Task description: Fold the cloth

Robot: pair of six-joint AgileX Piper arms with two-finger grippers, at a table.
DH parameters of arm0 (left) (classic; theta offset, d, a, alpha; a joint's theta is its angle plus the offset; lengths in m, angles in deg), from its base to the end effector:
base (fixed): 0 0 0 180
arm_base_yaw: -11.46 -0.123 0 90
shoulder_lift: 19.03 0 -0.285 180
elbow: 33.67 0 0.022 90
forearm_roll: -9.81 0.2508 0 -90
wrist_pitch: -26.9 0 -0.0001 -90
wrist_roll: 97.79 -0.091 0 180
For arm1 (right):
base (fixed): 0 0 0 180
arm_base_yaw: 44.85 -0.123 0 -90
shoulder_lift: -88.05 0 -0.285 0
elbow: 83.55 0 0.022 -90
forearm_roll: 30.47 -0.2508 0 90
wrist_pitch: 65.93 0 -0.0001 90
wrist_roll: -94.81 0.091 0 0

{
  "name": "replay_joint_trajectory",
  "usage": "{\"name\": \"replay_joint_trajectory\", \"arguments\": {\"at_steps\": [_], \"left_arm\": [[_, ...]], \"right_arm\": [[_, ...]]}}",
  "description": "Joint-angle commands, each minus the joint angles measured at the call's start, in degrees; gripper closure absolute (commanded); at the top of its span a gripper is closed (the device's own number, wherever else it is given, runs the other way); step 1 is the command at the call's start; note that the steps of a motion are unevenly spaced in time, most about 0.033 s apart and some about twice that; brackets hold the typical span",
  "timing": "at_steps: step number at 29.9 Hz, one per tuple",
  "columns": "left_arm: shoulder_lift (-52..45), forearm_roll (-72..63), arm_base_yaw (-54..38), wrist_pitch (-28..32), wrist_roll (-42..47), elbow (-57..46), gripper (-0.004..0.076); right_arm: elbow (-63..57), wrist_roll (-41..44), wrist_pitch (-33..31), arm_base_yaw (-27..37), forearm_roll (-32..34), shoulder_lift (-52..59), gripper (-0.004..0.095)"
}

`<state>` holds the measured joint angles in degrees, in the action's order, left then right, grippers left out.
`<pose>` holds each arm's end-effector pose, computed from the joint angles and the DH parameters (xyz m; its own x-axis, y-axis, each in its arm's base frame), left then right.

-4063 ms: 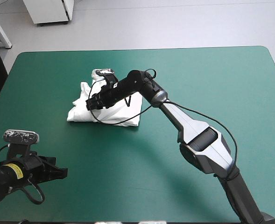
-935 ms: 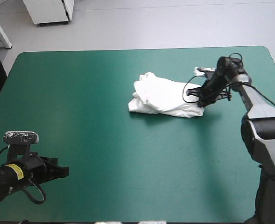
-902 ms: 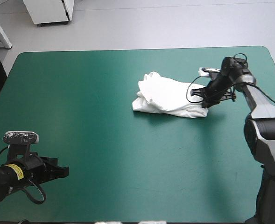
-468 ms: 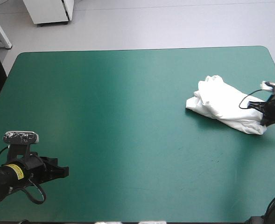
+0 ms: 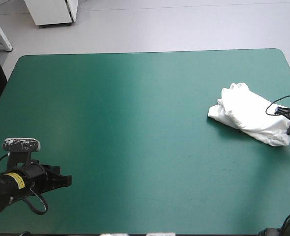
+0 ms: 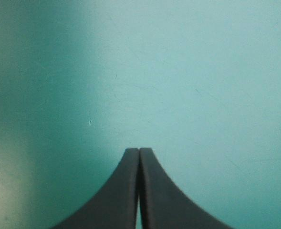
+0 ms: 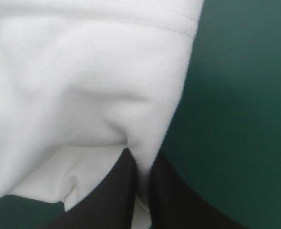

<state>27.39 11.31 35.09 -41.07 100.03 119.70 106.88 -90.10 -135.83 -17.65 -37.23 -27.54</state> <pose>0.0872 -0.0357 0.3528 -0.7948 0.0240 -0.6064 0.1581 0.9729 -0.1686 0.3415 -0.1642 0.2456 -0.9051 0.4149 -0.0932 0.4053 0.9080 0.1060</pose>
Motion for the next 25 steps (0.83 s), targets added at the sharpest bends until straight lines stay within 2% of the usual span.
{"name": "replay_joint_trajectory", "arguments": {"at_steps": [1,4,6,11,14,20,23,25], "left_arm": [[0.41,-0.10,-0.19,2.91,0.44,1.34,0.0733],[0.41,-0.10,-0.19,2.91,0.44,1.34,0.0733],[0.41,-0.10,-0.19,2.91,0.44,1.34,0.0733],[0.41,0.37,-0.19,2.91,0.44,1.34,0.0733],[0.41,1.26,-0.19,2.91,0.44,1.34,0.0733],[0.41,3.01,-0.19,2.91,-1.49,1.34,0.0733],[0.41,3.01,-0.19,2.91,-3.78,1.34,0.0733],[0.41,3.01,-0.19,2.91,-4.53,1.34,0.0733]], "right_arm": [[0.99,0.42,-1.67,0.35,-1.23,4.28,0.0650],[1.10,0.22,-1.67,0.35,-1.98,5.67,0.0377],[1.10,1.38,-1.26,0.35,-0.62,7.09,0.0266],[1.19,4.91,-0.03,0.35,3.37,13.23,0.0350],[1.19,4.91,0.22,0.35,0.90,18.53,0.0395],[1.09,4.28,0.46,0.35,-5.76,31.47,0.0399],[0.98,3.57,0.46,-2.39,-6.87,37.71,0.0399],[0.98,2.23,-0.46,-7.45,-5.45,41.67,0.0399]]}}
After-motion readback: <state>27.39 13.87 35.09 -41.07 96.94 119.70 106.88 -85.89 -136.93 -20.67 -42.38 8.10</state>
